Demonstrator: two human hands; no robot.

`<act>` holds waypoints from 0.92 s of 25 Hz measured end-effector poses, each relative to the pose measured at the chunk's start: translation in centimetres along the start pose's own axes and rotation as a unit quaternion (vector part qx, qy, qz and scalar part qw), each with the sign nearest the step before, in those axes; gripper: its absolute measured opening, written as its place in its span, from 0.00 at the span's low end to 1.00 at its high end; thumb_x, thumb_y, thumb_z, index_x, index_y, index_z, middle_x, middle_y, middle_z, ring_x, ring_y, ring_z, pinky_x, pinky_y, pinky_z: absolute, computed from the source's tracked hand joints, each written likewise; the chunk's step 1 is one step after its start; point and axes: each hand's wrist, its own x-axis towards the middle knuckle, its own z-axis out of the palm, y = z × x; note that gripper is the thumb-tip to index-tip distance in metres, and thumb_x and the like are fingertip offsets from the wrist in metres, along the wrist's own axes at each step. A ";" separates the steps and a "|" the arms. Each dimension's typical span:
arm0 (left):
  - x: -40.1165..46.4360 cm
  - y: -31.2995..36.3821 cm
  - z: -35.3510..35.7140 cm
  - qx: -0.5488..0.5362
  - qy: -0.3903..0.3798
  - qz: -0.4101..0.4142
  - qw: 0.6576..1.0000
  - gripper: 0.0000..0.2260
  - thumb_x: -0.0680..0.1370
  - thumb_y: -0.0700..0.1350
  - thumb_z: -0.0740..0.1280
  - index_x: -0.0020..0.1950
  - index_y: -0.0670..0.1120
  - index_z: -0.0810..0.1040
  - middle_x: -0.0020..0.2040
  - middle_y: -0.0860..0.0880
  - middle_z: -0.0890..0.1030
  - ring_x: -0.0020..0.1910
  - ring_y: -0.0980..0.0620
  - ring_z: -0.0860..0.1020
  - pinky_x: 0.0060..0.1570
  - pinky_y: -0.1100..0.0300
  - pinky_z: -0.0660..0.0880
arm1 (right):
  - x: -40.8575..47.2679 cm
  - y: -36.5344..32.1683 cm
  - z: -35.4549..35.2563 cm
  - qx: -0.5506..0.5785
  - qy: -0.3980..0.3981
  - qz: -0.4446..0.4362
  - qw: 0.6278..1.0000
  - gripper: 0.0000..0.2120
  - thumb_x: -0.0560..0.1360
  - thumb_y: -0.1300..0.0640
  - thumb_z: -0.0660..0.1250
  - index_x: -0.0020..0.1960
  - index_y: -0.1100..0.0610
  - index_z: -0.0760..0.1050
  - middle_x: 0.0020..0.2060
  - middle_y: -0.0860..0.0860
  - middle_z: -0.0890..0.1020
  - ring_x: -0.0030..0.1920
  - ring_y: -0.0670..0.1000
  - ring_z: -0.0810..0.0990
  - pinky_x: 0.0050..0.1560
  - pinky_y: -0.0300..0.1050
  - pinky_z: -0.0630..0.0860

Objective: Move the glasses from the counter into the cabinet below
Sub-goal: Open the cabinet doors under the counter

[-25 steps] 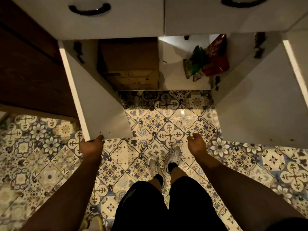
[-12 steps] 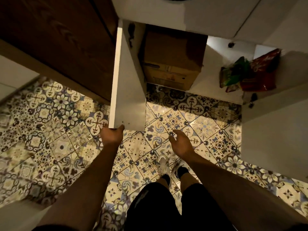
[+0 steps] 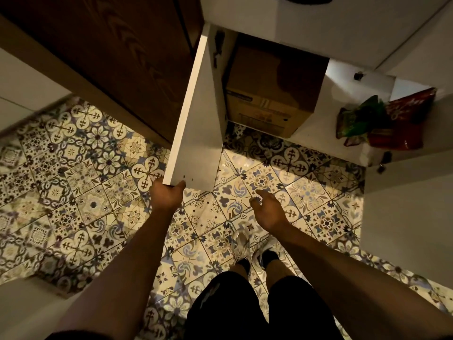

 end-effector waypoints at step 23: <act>4.1 0.0 -3.5 0.018 -0.045 0.002 0.999 0.26 0.72 0.39 0.77 0.67 0.33 0.74 0.61 0.34 0.80 0.58 0.35 0.80 0.58 0.47 0.77 | 1.7 -0.1 -0.4 -0.025 -0.015 0.012 0.999 0.23 0.83 0.50 0.62 0.74 0.61 0.69 0.72 0.58 0.73 0.73 0.58 0.69 0.71 0.46 0.65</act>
